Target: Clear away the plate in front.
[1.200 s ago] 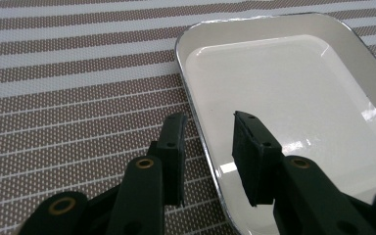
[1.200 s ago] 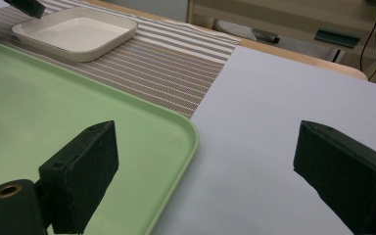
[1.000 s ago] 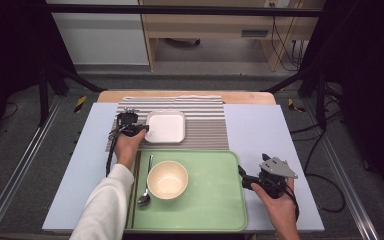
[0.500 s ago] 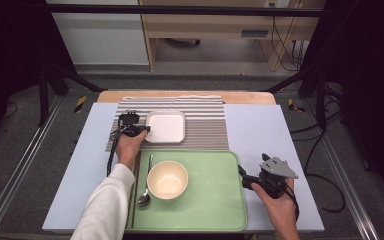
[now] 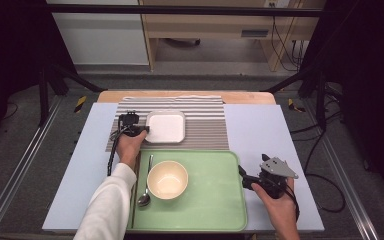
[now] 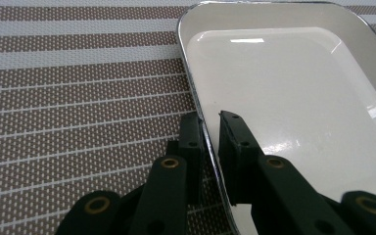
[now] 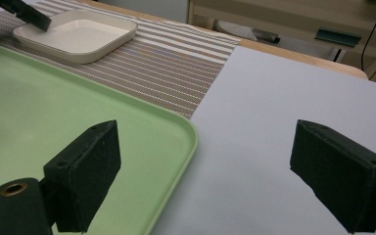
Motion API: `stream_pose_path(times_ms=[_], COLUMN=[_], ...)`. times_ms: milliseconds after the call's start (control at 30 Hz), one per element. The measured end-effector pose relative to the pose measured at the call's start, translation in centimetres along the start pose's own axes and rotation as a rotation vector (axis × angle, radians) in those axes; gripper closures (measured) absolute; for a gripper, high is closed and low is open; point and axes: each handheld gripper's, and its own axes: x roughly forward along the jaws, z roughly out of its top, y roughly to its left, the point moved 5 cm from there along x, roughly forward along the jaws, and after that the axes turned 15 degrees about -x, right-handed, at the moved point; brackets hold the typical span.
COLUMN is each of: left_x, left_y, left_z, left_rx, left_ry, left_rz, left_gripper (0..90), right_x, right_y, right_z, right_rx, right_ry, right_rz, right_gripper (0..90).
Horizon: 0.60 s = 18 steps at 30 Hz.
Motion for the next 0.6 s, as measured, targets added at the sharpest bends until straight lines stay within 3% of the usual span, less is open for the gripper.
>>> stream_pose_path(times_ms=[133, 267, 400, 533, 600], left_x=[0.0, -0.1, -0.7, -1.4, -1.8], left_y=[-0.1, -0.1, -0.1, -0.5, -0.7], left_z=[0.0, 0.1, 0.5, 0.8, 0.9], left_rx=[-0.004, -0.049, -0.1, -0.07, -0.076], left_ry=[0.0, -0.002, -0.028, -0.055, -0.066], left_rz=[0.02, 0.023, -0.018, -0.014, -0.029], left_gripper=[82.6, 83.9, 88.3, 88.8, 88.9], right_x=[0.0, -0.1, -0.1, 0.0, 0.0], right_y=[0.0, 0.0, -0.1, -0.1, 0.0], right_z=[0.0, 0.0, 0.0, 0.0, 0.0], right_rx=[0.002, 0.004, 0.007, 0.004, 0.002], right_ry=[-0.001, 0.0, -0.002, -0.001, -0.001], right_rz=[-0.002, 0.0, 0.001, 0.0, 0.001], right_gripper=[11.8, 12.3, 12.4, 12.4, 12.4])
